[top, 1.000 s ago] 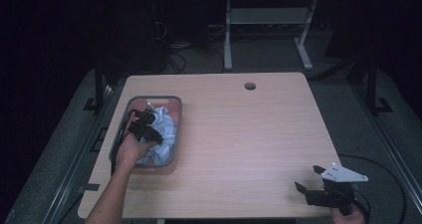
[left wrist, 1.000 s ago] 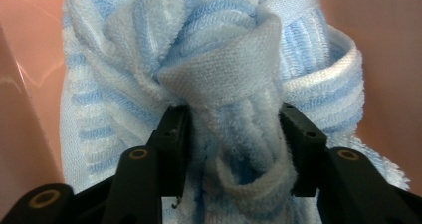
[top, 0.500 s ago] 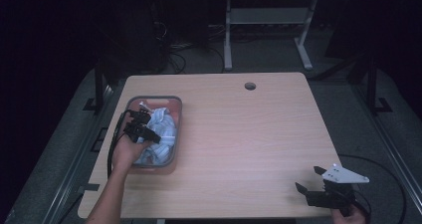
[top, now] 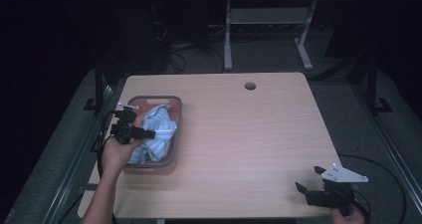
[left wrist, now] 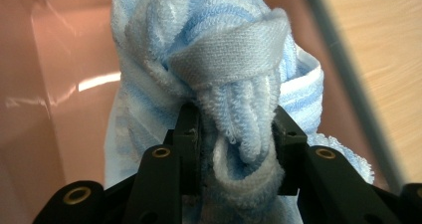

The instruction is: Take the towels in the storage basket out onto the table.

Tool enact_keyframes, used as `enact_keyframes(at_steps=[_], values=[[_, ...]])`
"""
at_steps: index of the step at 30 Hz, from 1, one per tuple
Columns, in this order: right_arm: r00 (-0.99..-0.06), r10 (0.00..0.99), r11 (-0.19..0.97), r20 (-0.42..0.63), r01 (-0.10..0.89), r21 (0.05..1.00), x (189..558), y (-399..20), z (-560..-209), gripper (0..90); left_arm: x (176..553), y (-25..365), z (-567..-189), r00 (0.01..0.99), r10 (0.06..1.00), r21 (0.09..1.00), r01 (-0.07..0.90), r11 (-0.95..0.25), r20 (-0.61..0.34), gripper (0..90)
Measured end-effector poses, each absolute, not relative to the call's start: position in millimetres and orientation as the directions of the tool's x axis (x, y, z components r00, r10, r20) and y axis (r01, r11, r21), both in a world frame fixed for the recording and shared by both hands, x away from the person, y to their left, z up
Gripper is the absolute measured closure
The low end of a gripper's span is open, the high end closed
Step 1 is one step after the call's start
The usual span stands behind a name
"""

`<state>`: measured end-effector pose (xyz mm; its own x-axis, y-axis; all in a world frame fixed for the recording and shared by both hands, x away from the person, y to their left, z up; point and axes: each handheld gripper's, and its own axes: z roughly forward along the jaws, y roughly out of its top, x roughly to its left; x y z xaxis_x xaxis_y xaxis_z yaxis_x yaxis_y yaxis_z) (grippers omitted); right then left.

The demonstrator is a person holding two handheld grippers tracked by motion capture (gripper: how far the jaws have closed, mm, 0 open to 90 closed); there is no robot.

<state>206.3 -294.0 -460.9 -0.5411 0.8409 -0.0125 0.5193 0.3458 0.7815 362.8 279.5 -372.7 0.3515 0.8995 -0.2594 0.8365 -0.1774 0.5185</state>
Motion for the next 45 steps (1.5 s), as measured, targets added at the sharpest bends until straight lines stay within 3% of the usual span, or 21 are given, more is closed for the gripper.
enact_keyframes(at_steps=[8,28,39,42,45], values=[[-0.54,0.841,0.344,-0.013,0.517,0.784,206,-294,-460,13.7,356,281,-351,0.355,0.901,0.577,0.802,-0.156,-0.25,63.6],[-0.541,0.841,0.346,-0.013,0.519,0.781,206,-294,-461,13.7,351,277,-326,0.384,0.885,0.612,0.776,-0.153,-0.265,63.1],[-0.534,0.846,0.339,-0.013,0.518,0.785,205,-295,-460,13.7,351,274,-310,0.396,0.864,0.64,0.759,-0.118,-0.31,62.6],[-0.536,0.844,0.34,-0.012,0.519,0.785,204,-295,-460,13.7,351,275,-307,0.409,0.837,0.646,0.758,-0.089,-0.364,62.7],[-0.536,0.844,0.341,-0.014,0.517,0.785,204,-296,-460,13.7,351,274,-303,0.408,0.846,0.645,0.757,-0.104,-0.343,62.8]])
